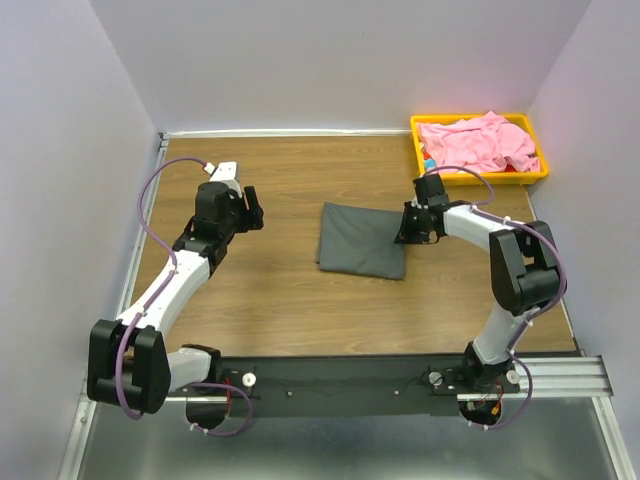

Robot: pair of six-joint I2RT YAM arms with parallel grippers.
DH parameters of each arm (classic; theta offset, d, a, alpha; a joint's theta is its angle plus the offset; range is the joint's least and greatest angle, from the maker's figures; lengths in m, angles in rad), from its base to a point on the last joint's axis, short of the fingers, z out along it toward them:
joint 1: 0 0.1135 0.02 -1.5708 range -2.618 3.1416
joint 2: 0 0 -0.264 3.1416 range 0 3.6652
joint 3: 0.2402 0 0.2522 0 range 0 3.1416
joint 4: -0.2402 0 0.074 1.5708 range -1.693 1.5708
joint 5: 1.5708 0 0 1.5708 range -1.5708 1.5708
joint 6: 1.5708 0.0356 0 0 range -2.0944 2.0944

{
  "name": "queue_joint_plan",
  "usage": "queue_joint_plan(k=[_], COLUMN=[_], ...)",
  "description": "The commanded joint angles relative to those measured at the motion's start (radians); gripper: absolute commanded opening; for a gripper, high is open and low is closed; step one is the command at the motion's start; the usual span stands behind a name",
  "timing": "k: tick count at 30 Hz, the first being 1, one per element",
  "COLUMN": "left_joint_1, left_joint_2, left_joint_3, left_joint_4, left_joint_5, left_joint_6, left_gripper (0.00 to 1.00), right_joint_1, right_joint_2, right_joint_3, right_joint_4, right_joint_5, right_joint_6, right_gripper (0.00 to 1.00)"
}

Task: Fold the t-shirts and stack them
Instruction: Neatly place the folded tshirt to the corner

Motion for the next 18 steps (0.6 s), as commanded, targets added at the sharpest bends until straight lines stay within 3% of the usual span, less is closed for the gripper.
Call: queue_joint_plan(k=[1,4,11,12,13,16,18], left_joint_1=[0.001,0.001,0.001,0.001,0.001,0.001,0.001], left_joint_2=[-0.02,-0.037,-0.043,-0.043,-0.042,-0.042,-0.037], left_joint_3=[0.013,0.013,0.013,0.015,0.015,0.012,0.012], left_joint_4=[0.014,0.017,0.021,0.021,0.024,0.029,0.028], left_joint_5=[-0.017,-0.023,-0.014,-0.014,-0.012,-0.014,-0.014], left_joint_6=[0.02,0.022,0.022,0.022,0.02,0.019,0.02], left_gripper=[0.72,0.72,0.71,0.71,0.71,0.71,0.71], right_joint_1=[-0.054,-0.094,-0.181,-0.193,-0.213,-0.221,-0.212], right_joint_2=[0.026,0.023,0.081,0.093,0.116,0.14,0.129], right_joint_3=[0.024,0.025,0.154,0.178,0.204,0.285,0.358], right_joint_4=[-0.07,-0.084,-0.089,-0.089,-0.089,-0.09,-0.139], right_joint_5=[0.127,0.313,0.794,0.9,0.942,1.063,1.009], right_joint_6=[-0.059,-0.151,-0.408,-0.428,-0.451,-0.519,-0.476], right_gripper=[0.12,0.01,0.03,0.06,0.2,0.5,0.54])
